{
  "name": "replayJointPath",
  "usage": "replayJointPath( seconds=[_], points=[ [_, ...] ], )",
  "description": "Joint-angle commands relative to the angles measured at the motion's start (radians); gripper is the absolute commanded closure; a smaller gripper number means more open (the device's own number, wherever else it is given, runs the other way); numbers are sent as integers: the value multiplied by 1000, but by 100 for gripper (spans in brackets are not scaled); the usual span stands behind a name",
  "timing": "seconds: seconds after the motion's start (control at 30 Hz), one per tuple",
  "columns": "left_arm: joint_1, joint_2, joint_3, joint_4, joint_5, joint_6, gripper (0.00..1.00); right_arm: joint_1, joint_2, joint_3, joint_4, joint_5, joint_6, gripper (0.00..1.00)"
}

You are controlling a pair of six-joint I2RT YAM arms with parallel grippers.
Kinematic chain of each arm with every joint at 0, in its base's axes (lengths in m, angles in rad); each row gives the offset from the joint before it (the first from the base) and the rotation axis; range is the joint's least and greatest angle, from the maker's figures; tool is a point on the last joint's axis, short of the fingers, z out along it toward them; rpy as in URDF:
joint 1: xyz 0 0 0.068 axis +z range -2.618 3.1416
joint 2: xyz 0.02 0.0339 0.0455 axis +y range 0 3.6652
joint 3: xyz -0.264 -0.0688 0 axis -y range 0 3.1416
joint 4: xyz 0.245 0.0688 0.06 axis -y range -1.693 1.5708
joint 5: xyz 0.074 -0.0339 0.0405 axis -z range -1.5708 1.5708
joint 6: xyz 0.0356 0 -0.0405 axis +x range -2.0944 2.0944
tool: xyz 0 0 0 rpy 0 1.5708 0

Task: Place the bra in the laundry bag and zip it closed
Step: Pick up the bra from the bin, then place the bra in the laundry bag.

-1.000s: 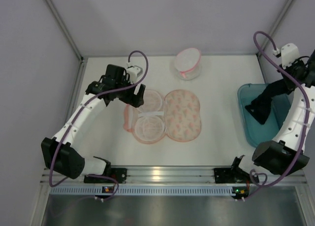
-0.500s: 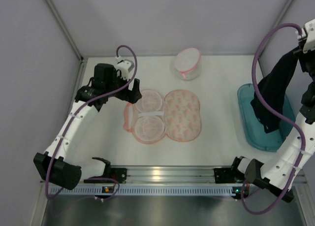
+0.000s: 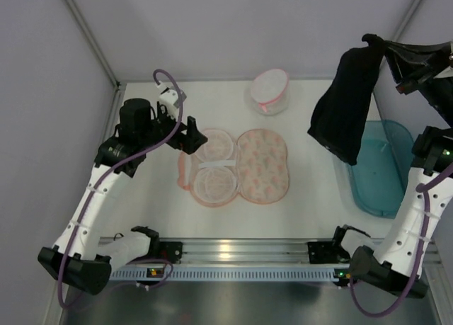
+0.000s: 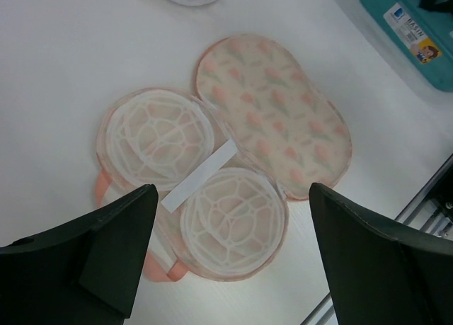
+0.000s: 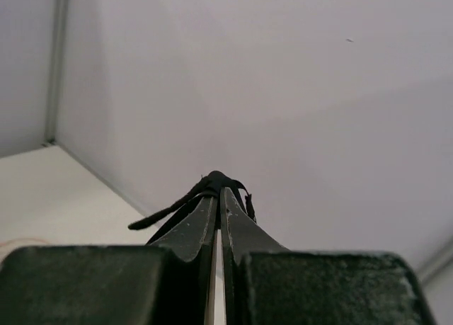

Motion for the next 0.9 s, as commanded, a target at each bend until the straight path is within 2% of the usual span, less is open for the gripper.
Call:
replayJointPath(
  seconds=[0.0, 0.2, 0.37, 0.4, 0.43, 0.63, 0.77, 0.87],
  points=[
    [6, -74, 4, 94, 82, -22, 6, 88, 16, -12, 313, -100, 269, 100],
    [6, -120, 18, 94, 136, -47, 5, 303, -12, -32, 118, -47, 157, 100],
    [6, -134, 21, 140, 212, -114, 4, 458, -30, -87, 66, -40, 151, 100],
    [6, -133, 26, 159, 276, -123, 4, 472, -29, -95, 56, -46, 151, 100],
    [6, -128, 35, 191, 307, -134, 3, 535, -29, -109, 36, -59, 151, 100],
    [3, -41, 118, 361, 559, -367, 2, 730, -38, -179, -94, -40, 40, 100],
    [-35, 4, 168, 377, 593, -389, 2, 853, -29, -222, -187, -2, -18, 100],
    [-59, 32, 191, 377, 648, -409, 2, 927, -18, -259, -188, 16, -23, 100]
  ],
)
